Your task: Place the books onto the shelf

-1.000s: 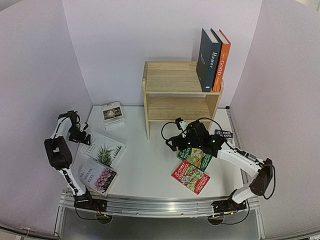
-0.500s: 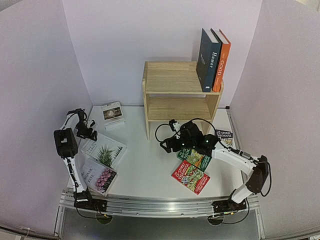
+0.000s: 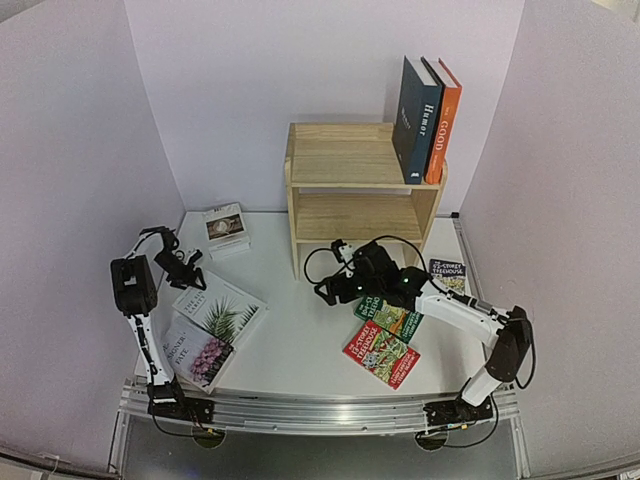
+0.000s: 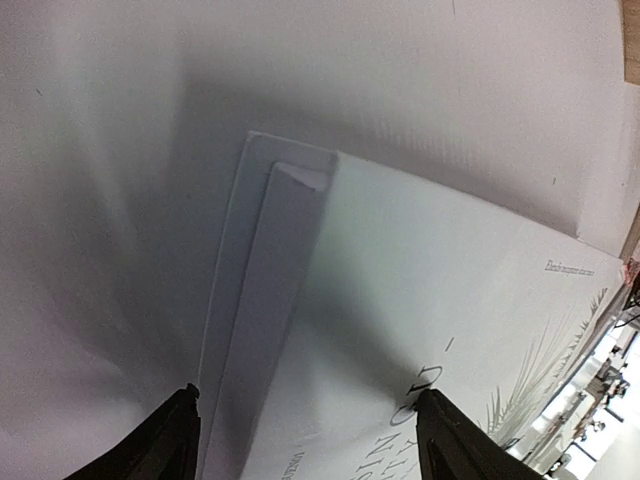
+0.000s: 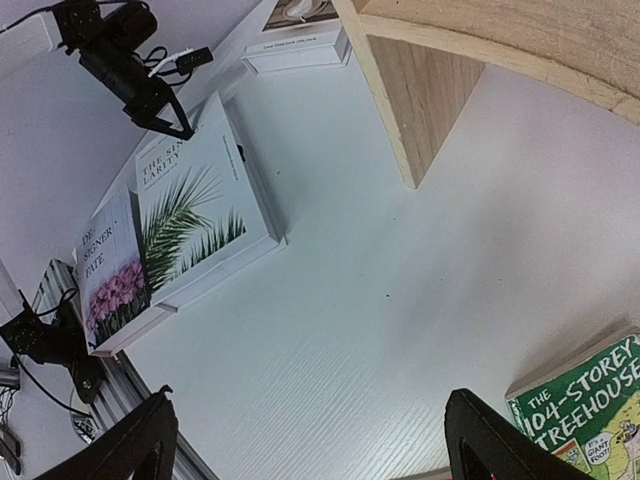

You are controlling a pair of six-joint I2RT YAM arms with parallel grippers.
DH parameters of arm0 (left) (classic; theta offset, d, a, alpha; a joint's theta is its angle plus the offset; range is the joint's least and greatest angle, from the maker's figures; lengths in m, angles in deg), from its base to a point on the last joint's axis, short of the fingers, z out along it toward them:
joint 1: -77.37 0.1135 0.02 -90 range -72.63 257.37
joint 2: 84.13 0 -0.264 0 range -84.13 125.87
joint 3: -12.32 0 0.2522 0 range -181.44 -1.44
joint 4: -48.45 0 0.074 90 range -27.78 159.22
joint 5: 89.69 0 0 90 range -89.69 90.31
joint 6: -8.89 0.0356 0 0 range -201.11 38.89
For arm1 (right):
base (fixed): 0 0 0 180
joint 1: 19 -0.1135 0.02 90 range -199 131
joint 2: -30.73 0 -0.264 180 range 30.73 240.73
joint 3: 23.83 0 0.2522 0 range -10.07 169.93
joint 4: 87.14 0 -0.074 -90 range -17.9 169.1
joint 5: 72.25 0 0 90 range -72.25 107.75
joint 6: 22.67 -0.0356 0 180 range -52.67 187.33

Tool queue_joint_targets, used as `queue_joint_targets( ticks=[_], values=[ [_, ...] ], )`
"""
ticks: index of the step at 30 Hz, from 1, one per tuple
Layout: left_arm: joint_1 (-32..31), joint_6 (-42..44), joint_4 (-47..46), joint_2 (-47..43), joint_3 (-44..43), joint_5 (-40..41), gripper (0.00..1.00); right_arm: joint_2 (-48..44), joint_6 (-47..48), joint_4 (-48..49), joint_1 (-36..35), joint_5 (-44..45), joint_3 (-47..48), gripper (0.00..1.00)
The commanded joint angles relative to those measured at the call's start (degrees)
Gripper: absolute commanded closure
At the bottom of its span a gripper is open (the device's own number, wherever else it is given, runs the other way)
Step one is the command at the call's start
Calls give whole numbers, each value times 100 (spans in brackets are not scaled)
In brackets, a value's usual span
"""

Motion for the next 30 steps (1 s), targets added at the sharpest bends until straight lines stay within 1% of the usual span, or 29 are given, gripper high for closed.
queue_joint_targets(
  ticks=[1, 4, 5, 7, 8, 9, 10, 15, 19, 21, 24, 27, 30],
  values=[
    [-65, 97, 352, -437, 343, -540, 32, 56, 15, 108, -67, -88, 250, 10],
    [-164, 48, 226, -604, 665, -478, 46, 57, 15, 113, -77, -74, 240, 10],
    [-222, 50, 178, -629, 813, -431, 53, 59, 16, 116, -79, -69, 244, 10],
    [-348, 60, 108, -648, 1080, -413, 71, 64, 13, 121, -79, -64, 270, 10],
    [-390, 48, 115, -650, 1145, -464, 84, 65, 8, 121, -81, -71, 288, 10],
    [-406, 20, 142, -654, 1162, -523, 93, 68, 6, 121, -88, -82, 307, 10],
    [-409, -21, 172, -662, 1156, -582, 98, 76, 5, 121, -98, -93, 327, 10],
    [-431, -412, 674, -820, 543, -978, 100, 210, 197, 126, -325, 87, 471, 10],
    [-491, -1077, 976, -1104, 264, -1119, 100, 521, 815, 180, -922, 842, 706, 10],
    [-518, -1435, 1079, -1190, 294, -990, 100, 758, 1315, 290, -1274, 1221, 808, 10],
    [-575, -1815, 883, -1476, 523, -835, 100, 1143, 2014, 584, -1712, 1622, 987, 9],
    [-611, -1976, 928, -1638, 592, -1044, 100, 1577, 2891, 1065, -2146, 2100, 1169, 7],
    [-615, -2206, 852, -1800, 824, -1458, 100, 2175, 3850, 1910, -2497, 2575, 1278, 4]
  ],
)
